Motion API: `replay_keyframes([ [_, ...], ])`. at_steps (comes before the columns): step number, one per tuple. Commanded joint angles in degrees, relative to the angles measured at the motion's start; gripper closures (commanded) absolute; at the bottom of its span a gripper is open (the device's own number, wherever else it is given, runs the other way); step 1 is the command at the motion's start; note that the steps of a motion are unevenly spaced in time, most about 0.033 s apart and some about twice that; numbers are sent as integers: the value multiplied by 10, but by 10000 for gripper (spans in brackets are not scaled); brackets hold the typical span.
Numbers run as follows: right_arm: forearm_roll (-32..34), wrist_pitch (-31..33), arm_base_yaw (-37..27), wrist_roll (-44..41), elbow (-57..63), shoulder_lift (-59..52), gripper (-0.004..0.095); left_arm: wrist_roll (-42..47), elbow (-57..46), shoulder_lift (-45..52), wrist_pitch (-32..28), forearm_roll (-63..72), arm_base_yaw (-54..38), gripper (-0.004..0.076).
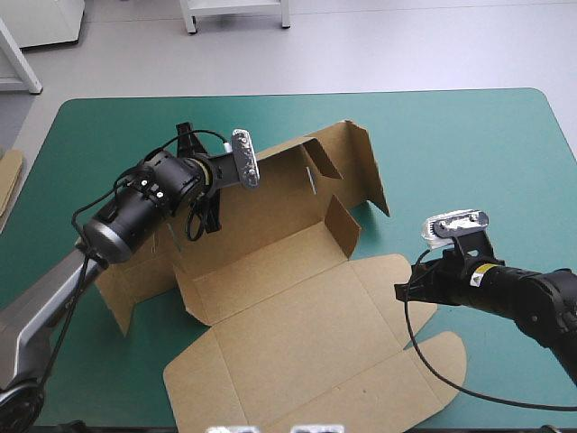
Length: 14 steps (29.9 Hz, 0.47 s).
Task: Fold the box
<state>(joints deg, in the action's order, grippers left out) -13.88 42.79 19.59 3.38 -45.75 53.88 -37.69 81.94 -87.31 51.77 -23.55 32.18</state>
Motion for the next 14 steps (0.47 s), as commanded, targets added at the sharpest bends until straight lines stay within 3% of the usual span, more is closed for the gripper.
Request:
replay_keyframes([
  [1,-18,-31,-2,8,-19,-6,927,8,11,34,-39,-43,26,733],
  [6,-21,-31,-2,9,-19,-6,927,71,11,25,-130,-143,26,733],
  [14,-21,-38,-2,9,-19,-6,927,96,1,11,-131,-132,26,733],
])
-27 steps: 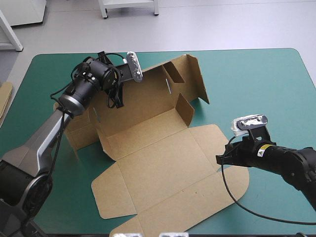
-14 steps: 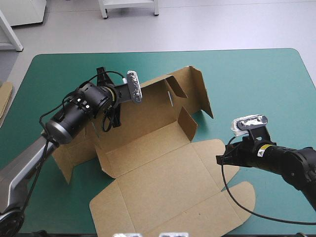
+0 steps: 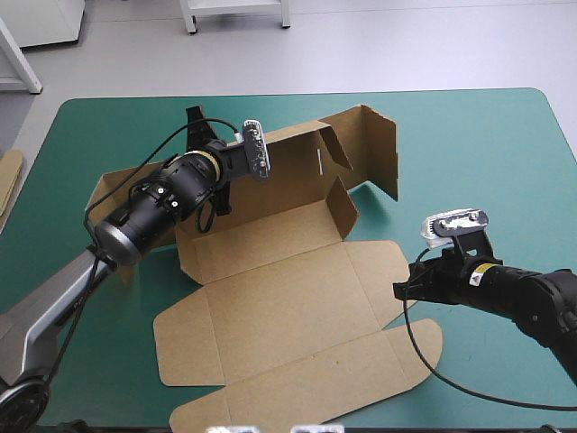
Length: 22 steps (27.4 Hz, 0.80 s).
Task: Fold the box
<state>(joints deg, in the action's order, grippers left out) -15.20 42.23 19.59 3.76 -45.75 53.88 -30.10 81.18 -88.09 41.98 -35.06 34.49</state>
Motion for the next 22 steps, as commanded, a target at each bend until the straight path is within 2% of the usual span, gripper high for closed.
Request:
replay_keyframes([
  [1,-8,-34,-2,5,-19,-6,927,26,4,19,-34,-19,4,733],
  [9,-13,-34,-2,4,-19,-6,927,60,-25,19,-9,-33,57,733],
  [17,-23,-38,-2,4,-22,0,927,110,-25,19,20,-45,65,733],
  [22,-4,-47,-2,19,-93,76,927,115,-25,20,33,-24,65,733],
])
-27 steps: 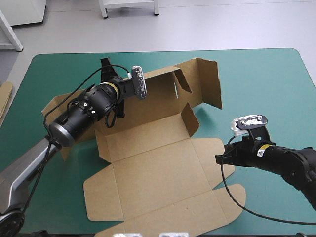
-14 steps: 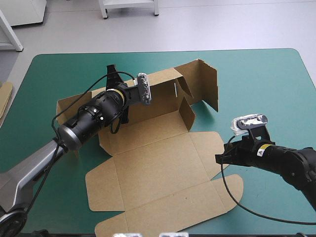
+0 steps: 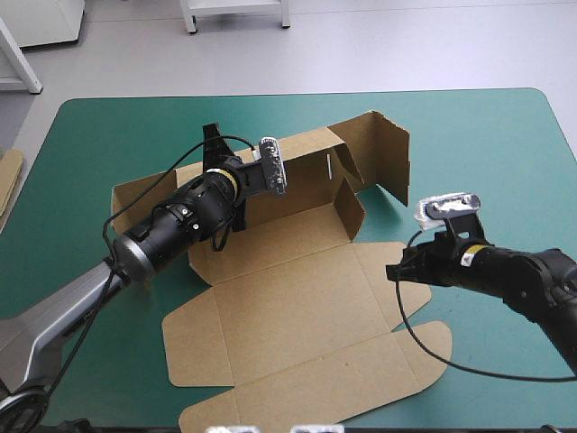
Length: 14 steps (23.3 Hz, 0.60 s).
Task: Fold the box
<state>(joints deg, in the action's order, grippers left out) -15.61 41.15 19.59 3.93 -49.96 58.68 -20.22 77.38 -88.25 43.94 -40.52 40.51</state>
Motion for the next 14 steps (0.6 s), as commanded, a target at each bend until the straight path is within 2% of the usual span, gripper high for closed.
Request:
replay_keyframes([
  [1,0,-37,-2,25,-64,47,927,15,12,22,15,44,5,733],
  [6,1,-27,-2,36,-152,129,927,0,-17,23,10,51,5,733],
  [9,3,6,-4,45,-241,187,927,0,-41,26,-4,49,5,733],
  [14,-10,143,-49,46,-479,296,927,14,-47,26,-16,34,6,733],
])
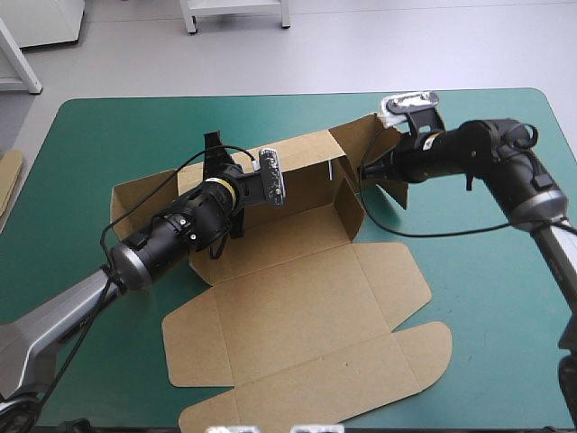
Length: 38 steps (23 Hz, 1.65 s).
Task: Fold the box
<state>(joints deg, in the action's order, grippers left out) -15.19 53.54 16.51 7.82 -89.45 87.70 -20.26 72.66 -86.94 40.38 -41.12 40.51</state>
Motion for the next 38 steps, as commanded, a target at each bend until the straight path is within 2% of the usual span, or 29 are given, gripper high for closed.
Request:
replay_keyframes([
  [1,-20,33,-25,7,-117,20,927,14,-1,13,19,40,9,733],
  [7,-67,119,-43,5,-372,165,927,15,-31,17,14,38,16,733],
  [14,-75,123,-43,-19,-500,266,925,22,-31,19,12,39,17,733],
  [25,-111,76,-48,-8,-512,335,925,30,-31,19,10,38,17,733],
  [34,-88,179,-48,-24,-512,340,925,33,-31,19,5,39,17,733],
  [38,-86,179,-48,-28,-508,317,925,34,-31,19,5,37,17,733],
])
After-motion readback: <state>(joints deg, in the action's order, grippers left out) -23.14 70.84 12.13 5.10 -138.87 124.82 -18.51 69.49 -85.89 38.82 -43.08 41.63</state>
